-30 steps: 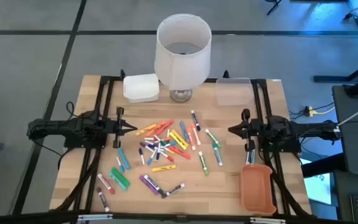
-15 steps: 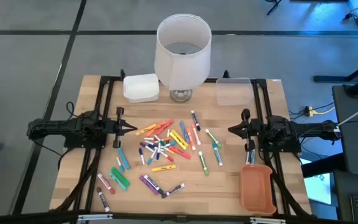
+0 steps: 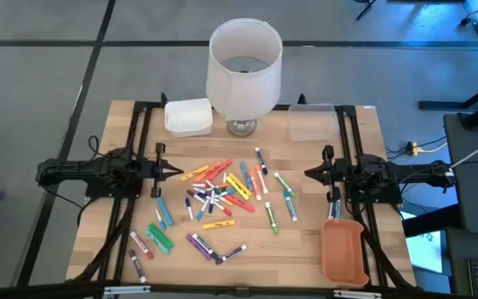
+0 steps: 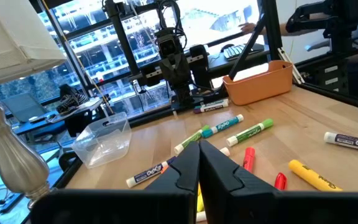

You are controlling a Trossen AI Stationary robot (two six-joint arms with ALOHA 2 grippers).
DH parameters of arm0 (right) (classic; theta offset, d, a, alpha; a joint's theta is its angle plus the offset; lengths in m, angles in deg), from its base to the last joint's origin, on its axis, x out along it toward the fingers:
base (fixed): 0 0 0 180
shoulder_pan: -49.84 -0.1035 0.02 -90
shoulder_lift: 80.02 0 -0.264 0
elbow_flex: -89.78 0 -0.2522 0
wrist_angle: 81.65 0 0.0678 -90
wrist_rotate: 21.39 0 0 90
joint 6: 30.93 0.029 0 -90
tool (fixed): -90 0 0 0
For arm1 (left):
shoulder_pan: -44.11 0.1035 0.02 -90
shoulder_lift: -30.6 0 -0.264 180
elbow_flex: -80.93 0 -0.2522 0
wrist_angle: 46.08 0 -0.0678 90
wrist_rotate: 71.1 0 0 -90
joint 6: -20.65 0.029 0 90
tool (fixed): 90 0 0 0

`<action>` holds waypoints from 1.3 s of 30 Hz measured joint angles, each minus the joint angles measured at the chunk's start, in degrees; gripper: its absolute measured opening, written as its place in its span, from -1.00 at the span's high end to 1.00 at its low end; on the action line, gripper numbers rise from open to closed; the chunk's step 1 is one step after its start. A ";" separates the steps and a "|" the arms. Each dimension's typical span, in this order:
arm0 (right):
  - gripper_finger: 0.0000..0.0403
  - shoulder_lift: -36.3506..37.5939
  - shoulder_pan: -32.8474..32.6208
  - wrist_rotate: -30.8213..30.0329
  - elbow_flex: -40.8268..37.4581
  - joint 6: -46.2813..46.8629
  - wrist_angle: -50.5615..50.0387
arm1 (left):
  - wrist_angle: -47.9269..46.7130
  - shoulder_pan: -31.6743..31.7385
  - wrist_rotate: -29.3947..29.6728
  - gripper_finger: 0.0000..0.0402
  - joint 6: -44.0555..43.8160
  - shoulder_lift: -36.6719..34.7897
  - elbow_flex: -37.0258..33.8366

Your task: Pick & Place Markers

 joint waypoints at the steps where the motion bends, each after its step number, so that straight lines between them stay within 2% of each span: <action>1: 0.84 0.00 -0.02 0.00 0.00 0.00 0.00 | 0.00 0.01 0.00 0.98 0.00 -0.01 0.01; 33: 0.84 0.00 -0.01 0.01 0.00 -0.13 -0.01 | 0.00 -0.01 0.00 0.98 0.00 -0.02 0.00; 39: 0.84 0.00 0.00 0.00 0.00 -4.17 0.00 | 0.00 -0.01 0.00 0.98 0.00 -0.01 0.01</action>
